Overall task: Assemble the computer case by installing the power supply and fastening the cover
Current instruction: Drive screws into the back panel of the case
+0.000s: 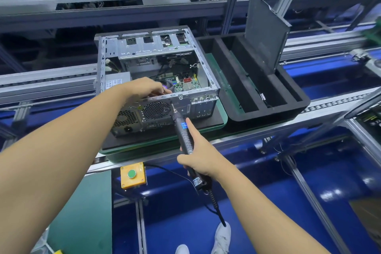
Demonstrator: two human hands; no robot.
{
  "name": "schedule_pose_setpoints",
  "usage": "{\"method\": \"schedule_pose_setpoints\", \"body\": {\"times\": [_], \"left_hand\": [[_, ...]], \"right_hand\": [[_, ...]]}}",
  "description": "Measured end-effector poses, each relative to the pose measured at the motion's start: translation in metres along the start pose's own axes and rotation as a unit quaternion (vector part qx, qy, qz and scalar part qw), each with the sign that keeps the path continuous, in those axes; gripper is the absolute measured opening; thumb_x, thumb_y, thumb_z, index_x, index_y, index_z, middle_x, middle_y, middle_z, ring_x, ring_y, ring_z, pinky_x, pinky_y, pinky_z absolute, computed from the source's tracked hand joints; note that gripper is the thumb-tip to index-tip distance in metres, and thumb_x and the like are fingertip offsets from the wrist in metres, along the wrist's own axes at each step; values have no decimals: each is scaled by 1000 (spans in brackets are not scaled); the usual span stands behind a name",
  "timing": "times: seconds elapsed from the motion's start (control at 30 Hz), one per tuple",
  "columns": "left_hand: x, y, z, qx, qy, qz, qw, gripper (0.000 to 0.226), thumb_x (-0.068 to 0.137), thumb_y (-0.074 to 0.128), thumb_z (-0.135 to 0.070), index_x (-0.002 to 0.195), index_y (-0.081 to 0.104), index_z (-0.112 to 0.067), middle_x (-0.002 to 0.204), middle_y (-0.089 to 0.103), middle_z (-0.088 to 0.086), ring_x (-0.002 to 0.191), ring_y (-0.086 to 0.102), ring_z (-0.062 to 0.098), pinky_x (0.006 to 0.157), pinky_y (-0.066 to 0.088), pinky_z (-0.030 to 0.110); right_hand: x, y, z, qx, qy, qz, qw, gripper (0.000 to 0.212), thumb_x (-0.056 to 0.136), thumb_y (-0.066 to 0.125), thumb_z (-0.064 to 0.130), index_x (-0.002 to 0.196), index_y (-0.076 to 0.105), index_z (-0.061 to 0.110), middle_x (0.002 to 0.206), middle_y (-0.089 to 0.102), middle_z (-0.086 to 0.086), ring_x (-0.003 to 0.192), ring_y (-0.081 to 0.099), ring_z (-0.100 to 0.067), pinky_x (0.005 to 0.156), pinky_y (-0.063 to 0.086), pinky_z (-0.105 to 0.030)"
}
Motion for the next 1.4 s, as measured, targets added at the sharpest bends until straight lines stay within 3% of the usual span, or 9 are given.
{"method": "schedule_pose_setpoints", "body": {"times": [0.1, 0.2, 0.4, 0.6, 0.77, 0.9, 1.07, 1.17, 1.4], "left_hand": [[5, -2, -1, 59, 30, 22, 998, 21, 94, 61, -26, 93, 79, -36, 95, 62, -42, 94, 58, 2, 94, 42, 35], [6, -6, 2, 52, 21, 25, 998, 21, 93, 63, -45, 77, 73, -56, 105, 60, -31, 100, 53, -4, 86, 36, 25], [15, -6, 7, 20, 20, 14, 1000, 20, 90, 68, -45, 76, 77, -34, 98, 73, 0, 87, 59, 18, 79, 45, 32], [11, -6, 4, 16, 45, -25, 999, 19, 90, 71, -37, 75, 78, -45, 86, 72, -29, 92, 63, 5, 75, 43, 23], [3, 0, 4, 3, 75, -41, 996, 17, 86, 64, -29, 83, 77, -19, 98, 73, 2, 82, 57, 14, 80, 47, 36], [-4, 5, -2, 21, 113, -28, 993, 12, 83, 75, -23, 81, 76, -34, 75, 70, -10, 61, 55, 1, 58, 45, 17], [-2, 7, -3, 91, 125, -56, 986, 19, 78, 78, -18, 79, 67, -34, 80, 67, -4, 59, 53, -2, 63, 45, 22], [-2, 7, -2, 98, 119, -62, 986, 14, 77, 78, -20, 82, 70, -30, 81, 68, 0, 65, 55, 8, 65, 47, 28], [-2, 7, -4, 108, 116, -63, 985, 14, 75, 79, -20, 79, 70, -31, 72, 66, -9, 62, 55, 7, 62, 47, 26]], "right_hand": [[0, -2, 1, 0, 1, -1, 1000, 110, 83, 65, 14, 159, -3, 55, 103, 66, 5, 65, 61, -18, 74, 61, -39], [0, -2, 1, 4, -3, 2, 1000, 110, 84, 65, 14, 159, -3, 55, 102, 64, 8, 66, 61, -18, 73, 61, -40], [2, -1, -1, 9, -5, 4, 1000, 110, 83, 65, 14, 158, -3, 57, 100, 65, 10, 62, 60, -17, 67, 60, -36], [5, 3, -4, 37, -1, 4, 999, 111, 82, 64, 13, 156, -4, 60, 103, 65, 2, 57, 63, -13, 61, 60, -30], [4, 11, -5, 58, -6, 1, 998, 112, 83, 64, 12, 154, -5, 63, 114, 62, -2, 54, 64, -13, 58, 57, -27], [5, 16, -7, 84, -9, -4, 996, 112, 79, 64, 14, 151, -4, 68, 106, 66, 2, 56, 65, -17, 62, 61, -33], [5, 18, -7, 72, -15, -3, 997, 112, 79, 62, 17, 149, -6, 69, 100, 67, 4, 57, 65, -17, 66, 63, -38], [7, 18, -7, 70, -15, 0, 997, 112, 81, 61, 13, 152, -7, 66, 100, 65, 8, 56, 65, -15, 63, 62, -33], [9, 13, -9, 84, -13, -4, 996, 108, 85, 60, 6, 155, 0, 62, 96, 68, 1, 57, 64, -18, 58, 58, -32]]}}
Point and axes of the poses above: each hand's wrist, its own x-axis towards the middle knuckle, its own y-axis out of the palm, z = x × y, the point moved 5 cm from there along x, towards the middle knuckle
